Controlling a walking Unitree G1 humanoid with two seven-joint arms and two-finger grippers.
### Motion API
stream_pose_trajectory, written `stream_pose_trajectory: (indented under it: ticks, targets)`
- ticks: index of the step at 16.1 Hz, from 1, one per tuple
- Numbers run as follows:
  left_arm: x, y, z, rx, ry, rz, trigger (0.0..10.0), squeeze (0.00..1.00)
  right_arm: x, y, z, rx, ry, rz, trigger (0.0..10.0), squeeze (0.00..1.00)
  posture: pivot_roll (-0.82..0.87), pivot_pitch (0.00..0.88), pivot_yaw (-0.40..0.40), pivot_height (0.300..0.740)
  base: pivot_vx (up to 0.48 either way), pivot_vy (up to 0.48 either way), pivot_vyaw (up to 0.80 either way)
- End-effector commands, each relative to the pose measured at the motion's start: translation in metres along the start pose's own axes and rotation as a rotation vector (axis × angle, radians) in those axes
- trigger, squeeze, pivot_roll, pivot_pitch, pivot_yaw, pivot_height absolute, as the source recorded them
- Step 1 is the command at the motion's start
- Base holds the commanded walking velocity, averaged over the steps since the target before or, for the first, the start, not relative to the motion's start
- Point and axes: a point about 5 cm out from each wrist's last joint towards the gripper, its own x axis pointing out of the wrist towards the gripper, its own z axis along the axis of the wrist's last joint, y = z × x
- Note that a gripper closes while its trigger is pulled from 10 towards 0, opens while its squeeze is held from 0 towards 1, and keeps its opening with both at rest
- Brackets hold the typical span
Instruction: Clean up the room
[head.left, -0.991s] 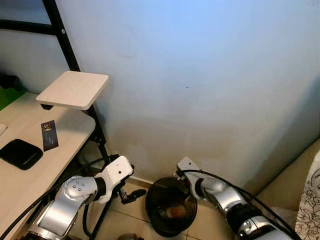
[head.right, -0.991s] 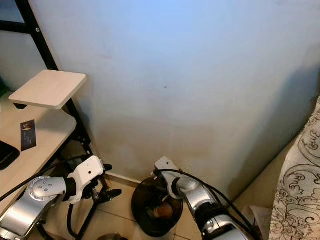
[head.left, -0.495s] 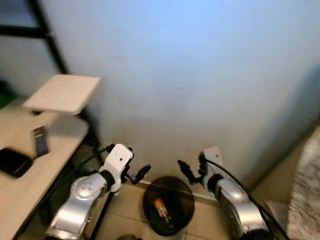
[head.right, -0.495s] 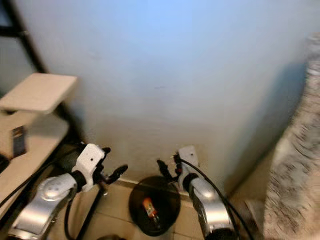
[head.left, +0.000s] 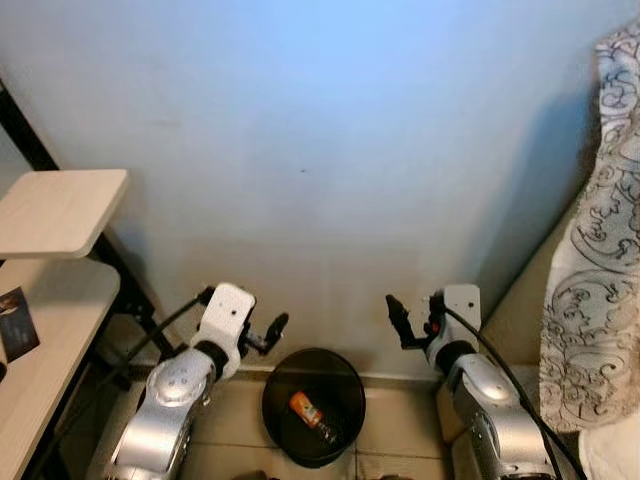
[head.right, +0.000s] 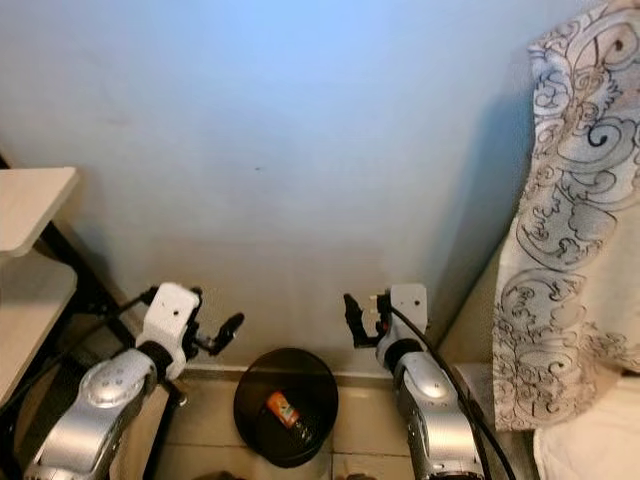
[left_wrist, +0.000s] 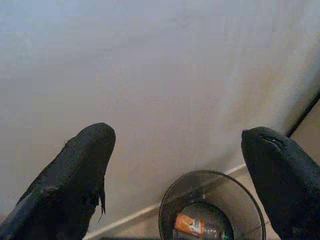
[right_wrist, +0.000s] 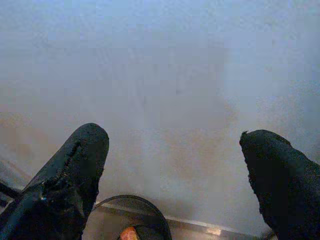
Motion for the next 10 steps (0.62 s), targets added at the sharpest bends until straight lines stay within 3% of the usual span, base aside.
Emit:
stream_pose_trajectory:
  ticks: [1, 3, 10]
  targets:
    - [-0.003, 0.005, 0.002, 0.006, -0.005, 0.031, 10.0, 0.00, -0.003, 0.000, -0.002, 0.015, 0.009, -0.007, 10.0, 1.00, 0.05, 0.000, 0.044, 0.740, 0.000, 0.000, -0.67]
    - [-0.007, 0.009, 0.003, 0.010, -0.003, 0.064, 10.0, 0.00, -0.005, 0.005, -0.004, 0.057, 0.031, -0.011, 10.0, 1.00, 0.06, 0.000, 0.036, 0.740, 0.000, 0.000, -0.67]
    - [-0.005, 0.011, 0.008, 0.021, -0.006, 0.079, 10.0, 0.00, -0.004, 0.010, 0.000, 0.054, 0.028, 0.000, 10.0, 1.00, 0.07, 0.000, 0.025, 0.740, 0.000, 0.000, -0.66]
